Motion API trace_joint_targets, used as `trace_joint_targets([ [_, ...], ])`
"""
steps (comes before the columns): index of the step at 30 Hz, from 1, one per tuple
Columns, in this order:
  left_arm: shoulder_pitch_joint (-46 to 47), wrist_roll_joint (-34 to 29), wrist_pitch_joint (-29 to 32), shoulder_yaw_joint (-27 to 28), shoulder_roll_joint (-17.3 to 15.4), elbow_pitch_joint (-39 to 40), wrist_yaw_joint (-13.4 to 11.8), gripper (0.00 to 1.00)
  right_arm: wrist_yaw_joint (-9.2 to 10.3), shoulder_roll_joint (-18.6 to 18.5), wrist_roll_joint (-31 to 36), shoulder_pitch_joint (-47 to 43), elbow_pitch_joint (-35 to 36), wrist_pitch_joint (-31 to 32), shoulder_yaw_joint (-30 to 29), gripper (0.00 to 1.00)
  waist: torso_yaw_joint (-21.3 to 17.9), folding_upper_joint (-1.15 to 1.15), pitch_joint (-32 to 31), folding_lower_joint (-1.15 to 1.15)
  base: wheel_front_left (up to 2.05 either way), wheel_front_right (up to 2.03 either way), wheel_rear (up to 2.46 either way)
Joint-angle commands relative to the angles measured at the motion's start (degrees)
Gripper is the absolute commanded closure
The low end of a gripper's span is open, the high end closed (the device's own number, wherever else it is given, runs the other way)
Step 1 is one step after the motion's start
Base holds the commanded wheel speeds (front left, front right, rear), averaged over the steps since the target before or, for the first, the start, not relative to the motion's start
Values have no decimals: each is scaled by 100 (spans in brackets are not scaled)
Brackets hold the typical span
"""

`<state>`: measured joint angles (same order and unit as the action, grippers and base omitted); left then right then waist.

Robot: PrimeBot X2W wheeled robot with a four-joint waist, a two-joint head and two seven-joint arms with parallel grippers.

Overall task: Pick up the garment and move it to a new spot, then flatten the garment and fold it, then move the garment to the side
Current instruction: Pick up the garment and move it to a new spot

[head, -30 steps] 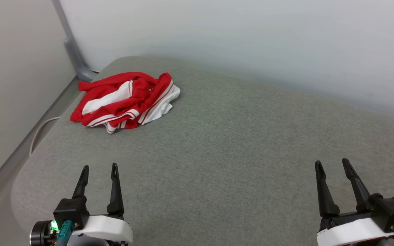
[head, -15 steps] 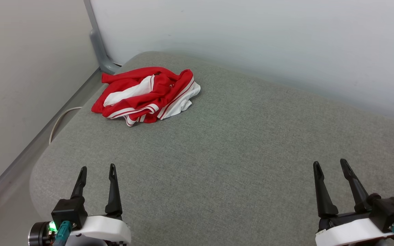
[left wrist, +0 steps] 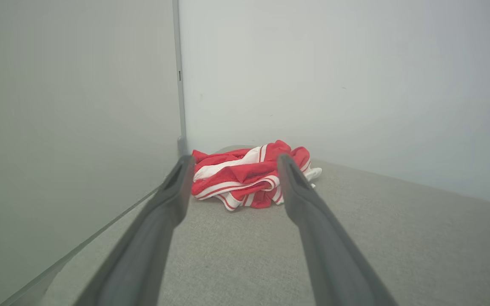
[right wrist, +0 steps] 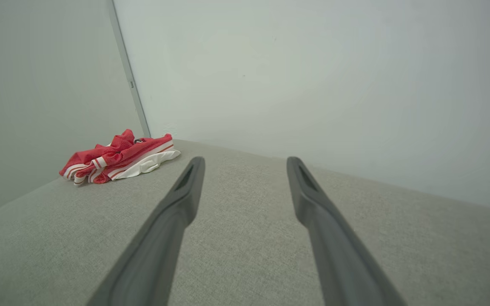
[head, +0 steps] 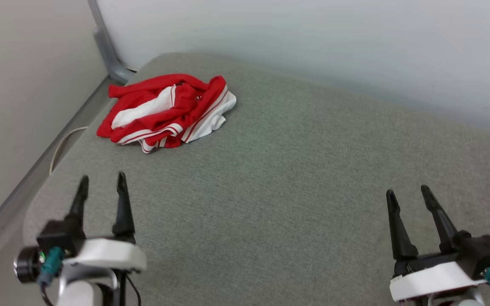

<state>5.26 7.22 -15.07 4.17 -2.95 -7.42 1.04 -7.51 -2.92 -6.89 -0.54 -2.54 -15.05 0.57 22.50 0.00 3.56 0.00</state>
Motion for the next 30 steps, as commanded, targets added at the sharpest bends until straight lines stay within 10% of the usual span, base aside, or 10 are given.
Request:
trace_joint_targets([
  [1, 211, -2, -16, 84, -25, 23, 68, 0, 4, 7, 59, 121, 45, -20, 3, 0, -112, 0, 164, 0, 0, 0, 0],
  [18, 3316, 414, -16, 1035, -1232, -489, 628, 0, 4, 7, 810, 1118, 731, -17, -218, 0, -844, 0, 2172, 0, 0, 0, 0],
  [30, 4842, 1969, 1080, -162, -2654, -2274, 634, 0, 4, 7, 943, 1500, 1074, -17, -409, 0, -1188, 0, 3007, 0, 0, 0, 0],
])
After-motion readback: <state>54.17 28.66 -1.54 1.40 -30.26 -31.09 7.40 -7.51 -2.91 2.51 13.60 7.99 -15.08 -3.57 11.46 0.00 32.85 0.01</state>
